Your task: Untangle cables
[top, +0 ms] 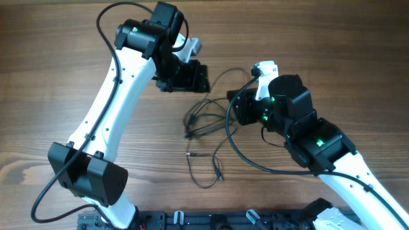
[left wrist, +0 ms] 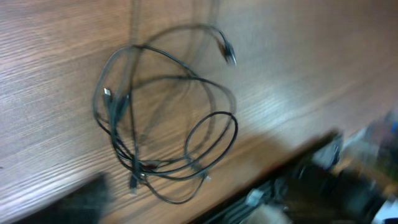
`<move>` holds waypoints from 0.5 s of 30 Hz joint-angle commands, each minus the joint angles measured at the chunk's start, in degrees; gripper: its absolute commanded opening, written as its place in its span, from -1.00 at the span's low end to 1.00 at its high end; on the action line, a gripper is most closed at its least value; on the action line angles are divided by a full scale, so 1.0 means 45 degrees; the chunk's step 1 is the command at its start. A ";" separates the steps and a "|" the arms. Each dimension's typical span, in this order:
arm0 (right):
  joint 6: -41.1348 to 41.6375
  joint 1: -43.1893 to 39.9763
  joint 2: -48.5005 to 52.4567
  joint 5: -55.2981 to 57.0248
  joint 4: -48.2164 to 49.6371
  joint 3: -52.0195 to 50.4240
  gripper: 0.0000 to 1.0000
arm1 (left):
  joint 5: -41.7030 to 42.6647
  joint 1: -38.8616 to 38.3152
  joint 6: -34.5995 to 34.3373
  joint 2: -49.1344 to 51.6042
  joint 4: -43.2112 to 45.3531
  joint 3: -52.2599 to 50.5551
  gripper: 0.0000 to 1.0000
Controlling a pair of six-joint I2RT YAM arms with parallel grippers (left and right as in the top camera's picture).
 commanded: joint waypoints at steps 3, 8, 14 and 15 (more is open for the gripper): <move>0.2200 0.0005 -0.0019 0.1914 -0.1307 0.0316 0.99 | -0.0874 0.0010 0.2501 0.0053 -0.0180 -0.0053 1.00; 0.5600 0.0413 0.1229 0.0117 -0.2875 0.0112 0.82 | -0.2647 0.0690 -0.1200 -0.0529 0.0748 0.0345 0.99; 1.0336 0.1957 0.3410 -0.0146 -0.2856 0.0102 0.78 | -0.3060 0.1846 -0.2788 -0.2550 0.1501 0.0651 1.00; 1.1521 0.2166 0.3818 -0.0204 -0.2895 0.0102 0.78 | -0.3060 0.1904 -0.2783 -0.2749 0.1428 0.0651 1.00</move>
